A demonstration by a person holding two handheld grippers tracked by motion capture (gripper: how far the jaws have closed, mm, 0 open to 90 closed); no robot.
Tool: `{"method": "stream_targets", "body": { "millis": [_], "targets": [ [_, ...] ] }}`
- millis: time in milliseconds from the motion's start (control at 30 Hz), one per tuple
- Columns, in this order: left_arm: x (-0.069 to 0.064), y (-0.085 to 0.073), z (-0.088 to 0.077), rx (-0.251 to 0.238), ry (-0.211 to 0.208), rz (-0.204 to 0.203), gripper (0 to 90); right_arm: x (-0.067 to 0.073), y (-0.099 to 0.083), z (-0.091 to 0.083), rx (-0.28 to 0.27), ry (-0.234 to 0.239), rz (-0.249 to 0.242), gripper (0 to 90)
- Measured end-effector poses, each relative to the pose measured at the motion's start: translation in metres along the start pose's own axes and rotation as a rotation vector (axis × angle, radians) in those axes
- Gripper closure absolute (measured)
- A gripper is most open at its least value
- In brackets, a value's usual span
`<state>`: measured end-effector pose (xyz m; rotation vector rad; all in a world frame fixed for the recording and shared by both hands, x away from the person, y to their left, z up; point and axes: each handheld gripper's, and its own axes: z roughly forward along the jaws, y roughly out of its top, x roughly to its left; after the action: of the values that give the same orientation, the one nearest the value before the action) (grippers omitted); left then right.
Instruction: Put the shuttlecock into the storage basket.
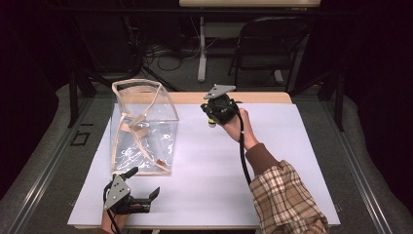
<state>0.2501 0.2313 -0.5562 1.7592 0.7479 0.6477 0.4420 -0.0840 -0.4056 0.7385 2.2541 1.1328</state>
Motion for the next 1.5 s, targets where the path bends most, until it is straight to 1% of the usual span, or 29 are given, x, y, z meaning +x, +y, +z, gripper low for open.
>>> {"method": "stream_targets", "body": {
  "millis": [433, 567, 600, 633, 900, 1167, 1500],
  "targets": [
    [0.000, 0.000, 0.000, 0.000, -0.001, 0.003, 0.1, 0.000, 0.006, 0.008, 0.009, 0.004, -0.001, 90.0],
    [0.000, 0.000, 0.000, -0.001, -0.002, 0.003, 0.1, 0.000, 0.011, 0.009, 0.005, 0.002, -0.001, 90.0],
    [0.000, 0.000, 0.000, -0.001, -0.001, 0.002, 0.1, 0.000, 0.012, 0.009, -0.005, 0.001, -0.004, 90.0],
    [0.000, 0.000, 0.000, -0.001, -0.002, 0.002, 0.1, 0.000, 0.013, 0.009, 0.001, 0.002, -0.002, 90.0],
    [0.000, 0.000, 0.000, -0.001, -0.004, 0.003, 0.1, -0.001, 0.024, 0.010, -0.010, -0.001, -0.007, 90.0],
    [0.000, 0.000, 0.001, 0.001, -0.008, 0.001, 0.1, 0.003, 0.029, 0.014, -0.012, 0.004, -0.016, 90.0],
    [0.000, 0.000, 0.001, 0.003, -0.009, 0.004, 0.1, 0.002, 0.035, 0.015, -0.022, 0.001, -0.014, 90.0]
  ]
}}
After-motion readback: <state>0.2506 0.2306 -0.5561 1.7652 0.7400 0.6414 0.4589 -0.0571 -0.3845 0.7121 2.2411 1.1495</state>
